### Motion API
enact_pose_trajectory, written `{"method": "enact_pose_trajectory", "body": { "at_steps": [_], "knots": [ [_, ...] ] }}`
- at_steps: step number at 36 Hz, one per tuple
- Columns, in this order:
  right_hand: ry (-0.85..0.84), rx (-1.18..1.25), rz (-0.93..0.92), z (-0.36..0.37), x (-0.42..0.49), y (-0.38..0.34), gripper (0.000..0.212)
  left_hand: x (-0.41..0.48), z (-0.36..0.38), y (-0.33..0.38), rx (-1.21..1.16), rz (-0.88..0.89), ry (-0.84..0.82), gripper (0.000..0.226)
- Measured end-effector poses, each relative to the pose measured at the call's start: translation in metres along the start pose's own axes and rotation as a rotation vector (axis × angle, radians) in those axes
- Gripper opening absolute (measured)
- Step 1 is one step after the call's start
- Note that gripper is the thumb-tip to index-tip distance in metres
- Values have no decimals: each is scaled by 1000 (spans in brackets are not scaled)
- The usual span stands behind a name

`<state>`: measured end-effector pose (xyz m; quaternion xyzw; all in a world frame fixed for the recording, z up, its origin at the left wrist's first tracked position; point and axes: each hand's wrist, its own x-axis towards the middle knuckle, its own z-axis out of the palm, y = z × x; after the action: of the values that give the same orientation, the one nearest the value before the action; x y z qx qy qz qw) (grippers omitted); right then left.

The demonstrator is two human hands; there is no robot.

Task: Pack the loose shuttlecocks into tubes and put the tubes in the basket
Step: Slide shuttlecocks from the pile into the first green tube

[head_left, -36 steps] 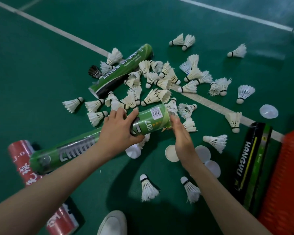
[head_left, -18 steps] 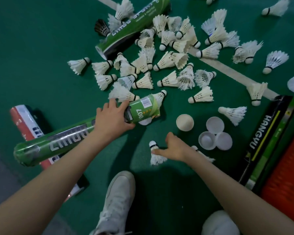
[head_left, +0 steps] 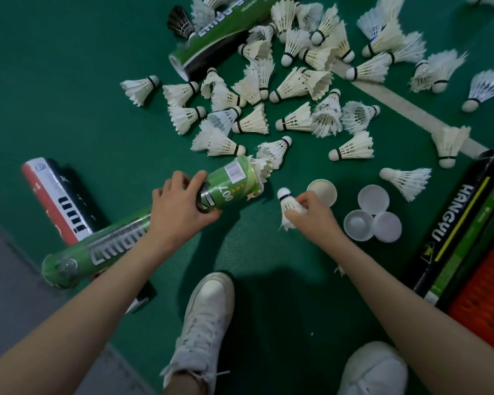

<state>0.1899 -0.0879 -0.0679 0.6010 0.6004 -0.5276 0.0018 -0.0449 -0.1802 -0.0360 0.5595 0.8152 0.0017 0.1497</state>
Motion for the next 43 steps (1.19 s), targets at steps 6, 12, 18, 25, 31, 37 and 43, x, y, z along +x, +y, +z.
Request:
{"method": "enact_pose_trajectory", "body": {
  "at_steps": [6,12,18,25,31,37,43],
  "knots": [
    [204,181,-158,-33,9,-15,21,6,1,36,5,111,-1,79],
    [264,287,-247,-59,8,-22,31,29,-10,65,-41,144,66,81],
    [203,280,-324,-79,2,-25,41,38,-21,69,-25,172,134,81],
    [-53,651,-312,-62,0,-38,59,28,-14,71,-23,243,190,81],
    [-129,731,-254,-34,7,-44,74,26,-11,66,-28,231,174,80],
    [1,644,-209,-37,22,-48,52,34,-15,46,-4,138,191,75],
    [66,65,-184,-37,61,-38,41,49,-19,7,44,-19,175,81]
  ]
}}
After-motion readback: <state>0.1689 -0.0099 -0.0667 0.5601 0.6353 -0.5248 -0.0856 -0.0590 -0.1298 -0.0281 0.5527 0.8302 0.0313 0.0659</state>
